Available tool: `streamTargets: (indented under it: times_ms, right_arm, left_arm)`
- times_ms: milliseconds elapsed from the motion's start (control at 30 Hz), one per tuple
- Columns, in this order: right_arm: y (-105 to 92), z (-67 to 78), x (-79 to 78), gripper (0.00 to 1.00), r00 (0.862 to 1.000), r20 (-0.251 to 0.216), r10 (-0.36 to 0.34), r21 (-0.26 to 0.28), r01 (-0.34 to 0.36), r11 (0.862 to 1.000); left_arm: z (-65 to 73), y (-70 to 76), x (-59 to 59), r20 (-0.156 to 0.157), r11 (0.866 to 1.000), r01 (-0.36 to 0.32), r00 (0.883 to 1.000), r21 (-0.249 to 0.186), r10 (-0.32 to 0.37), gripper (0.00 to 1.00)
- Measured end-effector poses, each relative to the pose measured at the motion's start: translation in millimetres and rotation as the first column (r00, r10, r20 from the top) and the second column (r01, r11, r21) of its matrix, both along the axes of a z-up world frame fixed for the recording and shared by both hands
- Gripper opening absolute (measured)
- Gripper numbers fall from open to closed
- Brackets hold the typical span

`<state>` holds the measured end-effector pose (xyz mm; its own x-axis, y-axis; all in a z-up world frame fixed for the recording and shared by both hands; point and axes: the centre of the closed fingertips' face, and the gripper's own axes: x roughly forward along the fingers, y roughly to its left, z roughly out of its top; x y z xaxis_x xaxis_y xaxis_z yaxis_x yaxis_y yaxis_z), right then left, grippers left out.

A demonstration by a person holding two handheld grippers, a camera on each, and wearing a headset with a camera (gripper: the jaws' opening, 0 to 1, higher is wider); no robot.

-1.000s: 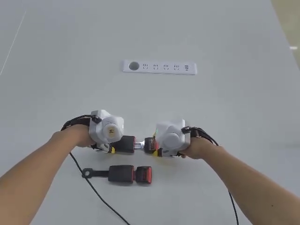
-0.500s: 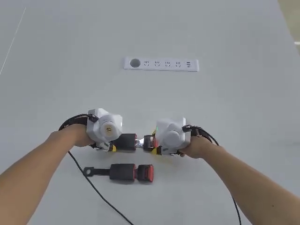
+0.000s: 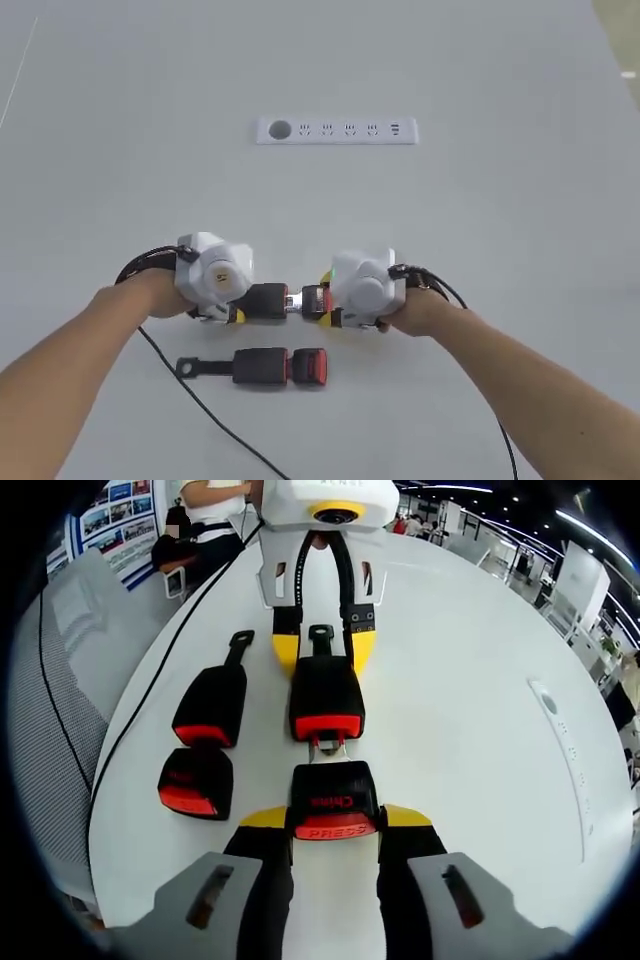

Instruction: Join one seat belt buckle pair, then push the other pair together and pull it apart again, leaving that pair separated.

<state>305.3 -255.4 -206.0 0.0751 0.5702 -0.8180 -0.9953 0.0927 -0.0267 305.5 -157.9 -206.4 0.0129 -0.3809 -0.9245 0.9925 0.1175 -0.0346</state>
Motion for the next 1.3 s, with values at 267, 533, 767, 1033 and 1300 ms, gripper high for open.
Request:
streamTargets:
  times_ms: [267, 533, 767, 1033, 1300]
  right_arm:
    - [0.5, -0.1, 0.5, 0.3, 1.0, -0.005, -0.01, 0.004, 0.01, 1.0]
    - [7.1, -1.8, 2.3, 0.29, 1.0, -0.007, -0.005, 0.023, 0.005, 1.0]
    - [10.6, 0.3, 1.0, 0.29, 1.0, -0.007, -0.008, 0.031, 0.009, 0.999]
    - [16.7, 0.4, 2.6, 0.28, 1.0, -0.012, -0.02, 0.04, 0.02, 0.999]
    - [17.9, 1.6, 2.9, 0.28, 0.999, -0.019, -0.03, 0.036, 0.031, 0.999]
  left_arm:
    - [0.3, 0.8, 0.0, -0.002, 1.0, -0.012, 1.0, -0.008, 0.012, 0.29]
    - [-1.6, 1.1, 1.4, -0.007, 1.0, 0.001, 1.0, 0.004, -0.001, 0.28]
    - [-1.7, 1.3, 1.2, -0.007, 1.0, -0.024, 1.0, -0.009, 0.024, 0.28]
    - [-1.3, 0.6, 0.5, -0.005, 1.0, -0.02, 1.0, -0.003, 0.02, 0.28]
    - [-0.5, 0.6, -0.6, 0.0, 0.999, -0.031, 1.0, -0.028, 0.031, 0.27]
